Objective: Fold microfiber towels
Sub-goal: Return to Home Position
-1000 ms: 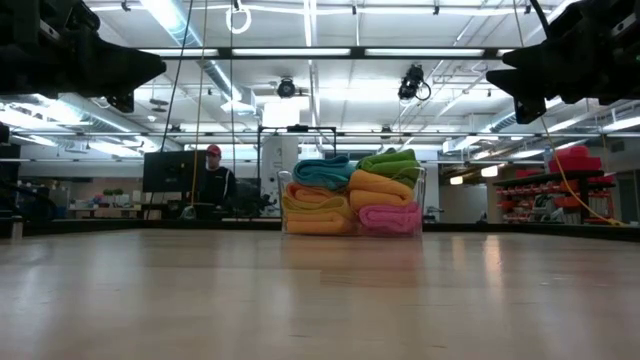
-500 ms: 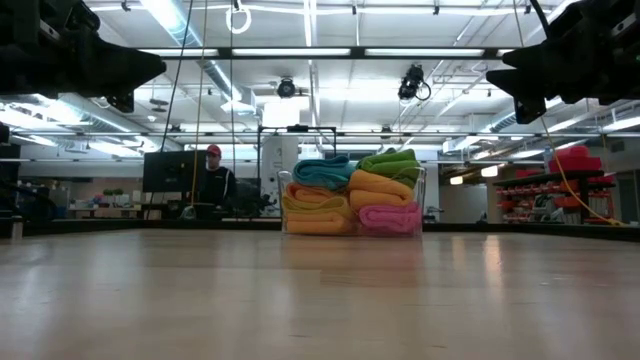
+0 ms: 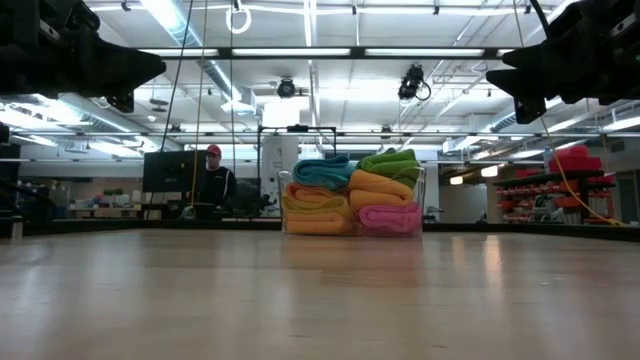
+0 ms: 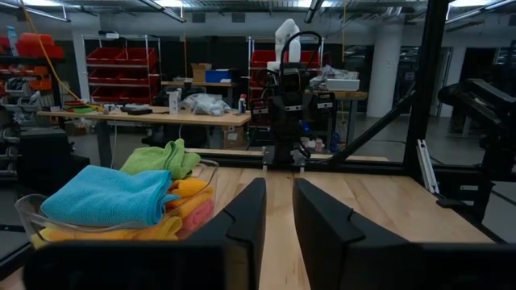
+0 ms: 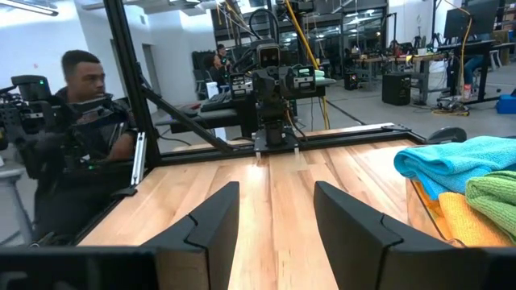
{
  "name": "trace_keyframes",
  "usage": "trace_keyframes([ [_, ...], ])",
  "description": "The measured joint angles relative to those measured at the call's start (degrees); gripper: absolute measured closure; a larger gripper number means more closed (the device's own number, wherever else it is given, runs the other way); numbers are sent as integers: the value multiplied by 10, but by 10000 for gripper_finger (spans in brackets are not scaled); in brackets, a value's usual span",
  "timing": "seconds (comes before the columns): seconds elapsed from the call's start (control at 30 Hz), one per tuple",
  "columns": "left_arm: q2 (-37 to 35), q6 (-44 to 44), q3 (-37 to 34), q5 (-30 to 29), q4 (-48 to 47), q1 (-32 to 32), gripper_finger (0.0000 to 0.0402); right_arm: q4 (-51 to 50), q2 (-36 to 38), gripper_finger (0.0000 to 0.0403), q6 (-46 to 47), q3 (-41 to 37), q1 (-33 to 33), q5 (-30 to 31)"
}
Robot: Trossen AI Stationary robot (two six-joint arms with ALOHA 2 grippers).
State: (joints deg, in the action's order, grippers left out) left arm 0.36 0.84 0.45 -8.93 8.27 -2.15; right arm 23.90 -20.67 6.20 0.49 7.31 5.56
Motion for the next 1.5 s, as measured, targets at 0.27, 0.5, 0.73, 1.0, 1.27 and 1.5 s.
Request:
trace_keyframes([
  [0.27,0,0,0,0,0,0,324,0,0,233,0,0,0,0],
  [0.5,0,0,0,0,0,0,333,0,0,233,0,0,0,0],
  [0.73,0,0,0,0,0,0,326,0,0,233,0,0,0,0],
  [1.0,0,0,0,0,0,0,325,0,0,233,0,0,0,0],
  [1.27,0,0,0,0,0,0,330,0,0,233,0,0,0,0],
  [1.5,0,0,0,0,0,0,322,0,0,233,0,0,0,0],
])
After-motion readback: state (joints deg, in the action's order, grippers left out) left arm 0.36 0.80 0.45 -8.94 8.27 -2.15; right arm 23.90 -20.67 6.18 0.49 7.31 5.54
